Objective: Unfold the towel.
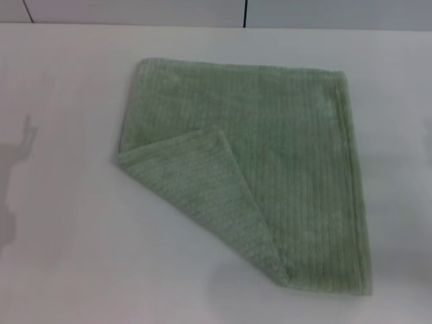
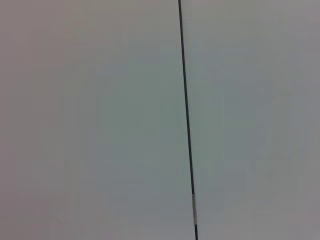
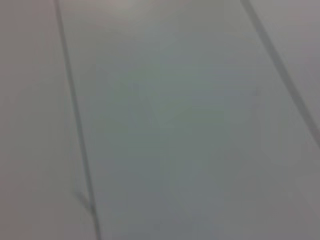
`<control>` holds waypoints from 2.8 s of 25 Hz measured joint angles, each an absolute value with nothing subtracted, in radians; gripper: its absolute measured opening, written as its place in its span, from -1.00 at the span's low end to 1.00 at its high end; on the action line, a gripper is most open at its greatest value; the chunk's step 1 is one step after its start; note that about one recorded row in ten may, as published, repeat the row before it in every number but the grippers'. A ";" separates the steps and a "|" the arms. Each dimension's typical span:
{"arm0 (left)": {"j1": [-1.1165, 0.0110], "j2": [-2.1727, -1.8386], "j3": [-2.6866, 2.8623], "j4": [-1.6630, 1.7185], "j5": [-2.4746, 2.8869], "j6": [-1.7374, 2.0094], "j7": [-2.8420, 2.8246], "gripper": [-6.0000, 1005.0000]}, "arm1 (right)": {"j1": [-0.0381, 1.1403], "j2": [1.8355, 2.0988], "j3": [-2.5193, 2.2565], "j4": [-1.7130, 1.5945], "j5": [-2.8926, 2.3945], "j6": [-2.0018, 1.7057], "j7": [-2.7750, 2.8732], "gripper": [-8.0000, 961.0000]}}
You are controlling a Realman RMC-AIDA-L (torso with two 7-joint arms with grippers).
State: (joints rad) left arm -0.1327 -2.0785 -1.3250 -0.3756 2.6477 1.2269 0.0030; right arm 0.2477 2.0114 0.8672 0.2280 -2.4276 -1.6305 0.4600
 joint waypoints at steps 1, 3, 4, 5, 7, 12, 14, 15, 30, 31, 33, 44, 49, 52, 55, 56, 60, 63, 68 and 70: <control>-0.133 -2.078 -1.325 -0.376 2.648 1.227 0.003 0.69 | 0.262 2.004 0.867 0.239 -2.447 -1.598 0.461 0.03; -0.146 -2.078 -1.317 -0.377 2.648 1.223 0.002 0.69 | 0.287 1.987 0.867 0.271 -2.473 -1.514 0.465 -0.08; -0.146 -2.078 -1.317 -0.377 2.648 1.223 0.002 0.69 | 0.297 1.977 0.867 0.294 -2.484 -1.468 0.465 -0.13; -0.148 -2.078 -1.315 -0.377 2.648 1.223 0.001 0.69 | 0.307 1.965 0.869 0.327 -2.499 -1.408 0.465 -0.18; -0.150 -2.078 -1.315 -0.377 2.648 1.223 0.000 0.69 | 0.319 1.940 0.876 0.404 -2.538 -1.288 0.459 -0.28; -0.149 -2.078 -1.315 -0.377 2.648 1.223 -0.019 0.69 | 0.310 1.871 0.947 0.709 -2.661 -0.888 0.427 -0.55; -0.148 -2.078 -1.315 -0.377 2.647 1.223 -0.026 0.69 | 0.288 1.855 1.008 0.861 -2.732 -0.676 0.428 -0.70; -0.148 -2.078 -1.315 -0.377 2.647 1.223 -0.026 0.69 | 0.275 1.851 1.044 0.943 -2.773 -0.543 0.432 -0.78; -0.167 -2.075 -1.268 -0.385 2.648 1.226 -0.035 0.69 | 0.444 2.075 1.554 1.363 -2.779 0.854 -0.100 -0.99; -0.172 -2.072 -1.245 -0.391 2.650 1.227 -0.035 0.69 | 0.465 2.074 1.557 1.348 -2.756 0.879 -0.114 -0.99; -0.180 -2.070 -1.203 -0.416 2.655 1.225 -0.035 0.69 | 0.508 2.070 1.559 1.317 -2.738 0.915 -0.118 -0.99; -0.165 -1.973 -1.121 -0.910 2.867 0.638 -0.038 0.69 | 0.555 2.071 1.592 1.280 -2.752 0.930 -0.133 -0.99; -0.164 -1.902 -1.127 -1.273 2.886 0.124 -0.044 0.69 | 0.562 2.070 1.595 1.269 -2.753 0.930 -0.144 -0.98; -0.176 -1.886 -1.129 -1.418 2.886 -0.103 -0.029 0.69 | 0.574 2.070 1.597 1.249 -2.753 0.932 -0.147 -0.98; -0.189 -1.914 -1.154 -1.595 2.880 -0.422 0.067 0.69 | 0.595 2.070 1.598 1.215 -2.753 0.939 -0.151 -0.98; -0.188 -1.942 -1.169 -1.642 2.879 -0.511 0.125 0.69 | 0.605 2.070 1.598 1.199 -2.753 0.943 -0.154 -0.98; -0.178 -2.056 -1.224 -1.732 2.877 -0.726 0.316 0.69 | 0.644 2.070 1.595 1.130 -2.754 0.949 -0.158 -0.98; -0.185 -2.064 -1.211 -1.744 2.848 -0.760 0.356 0.69 | 0.667 2.068 1.598 1.080 -2.757 0.937 -0.159 -0.99; -0.204 -2.064 -1.195 -1.726 2.818 -0.756 0.363 0.69 | 0.704 2.067 1.606 1.000 -2.781 0.879 -0.158 -0.98; -0.209 -2.064 -1.190 -1.723 2.817 -0.760 0.363 0.69 | 0.714 2.067 1.617 0.969 -2.785 0.850 -0.158 -0.98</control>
